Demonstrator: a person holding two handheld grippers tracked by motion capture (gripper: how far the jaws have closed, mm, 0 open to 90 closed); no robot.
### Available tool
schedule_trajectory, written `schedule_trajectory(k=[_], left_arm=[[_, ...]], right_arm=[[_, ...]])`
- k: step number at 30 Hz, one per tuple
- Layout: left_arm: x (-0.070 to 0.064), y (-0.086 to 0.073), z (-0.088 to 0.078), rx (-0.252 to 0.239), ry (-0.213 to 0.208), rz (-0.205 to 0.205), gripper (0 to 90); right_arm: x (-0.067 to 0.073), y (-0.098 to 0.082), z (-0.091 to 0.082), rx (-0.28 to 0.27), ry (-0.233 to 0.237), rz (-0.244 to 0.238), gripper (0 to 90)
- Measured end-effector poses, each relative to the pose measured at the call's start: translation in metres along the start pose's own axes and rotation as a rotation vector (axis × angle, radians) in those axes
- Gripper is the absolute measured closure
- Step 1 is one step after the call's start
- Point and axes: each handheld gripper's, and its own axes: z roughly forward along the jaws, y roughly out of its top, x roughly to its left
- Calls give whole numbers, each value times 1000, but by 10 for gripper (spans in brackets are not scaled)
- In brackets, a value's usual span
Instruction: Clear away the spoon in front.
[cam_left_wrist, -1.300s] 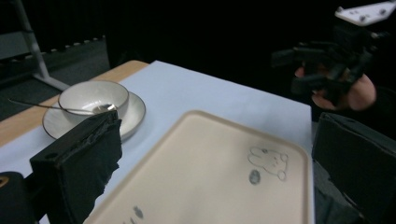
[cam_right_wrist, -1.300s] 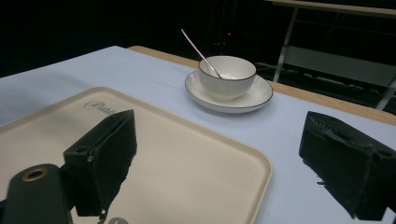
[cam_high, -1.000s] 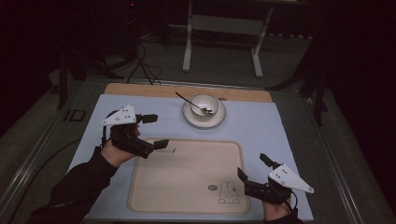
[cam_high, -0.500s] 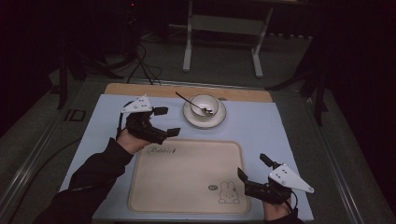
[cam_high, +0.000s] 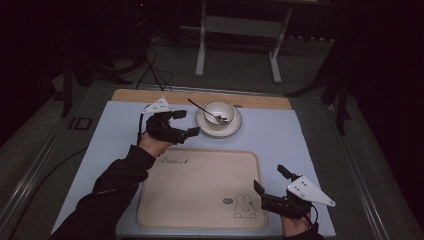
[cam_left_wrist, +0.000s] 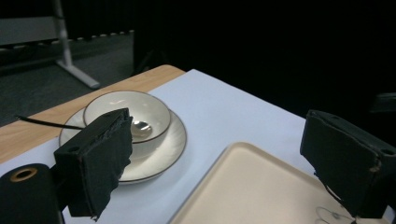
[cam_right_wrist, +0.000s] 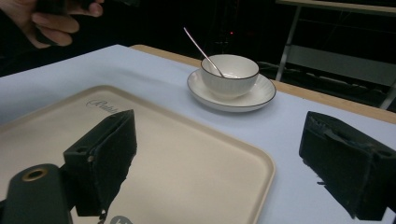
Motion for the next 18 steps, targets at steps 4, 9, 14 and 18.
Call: schedule_trajectory(k=[4,9,14,18], left_arm=[[5,-3,10,-4,17,-24,104],[12,-7,20,-16,48,-58,136],[18,-13,31,-13,80,-94,149],[25,-18,38,-18,114,-141,152]], right_arm=[[0,0,0,-1,1,0,111],[0,0,0,0,5,6,111],[0,0,-1,-2,7,6,111],[0,0,-1,-2,8,7,111]])
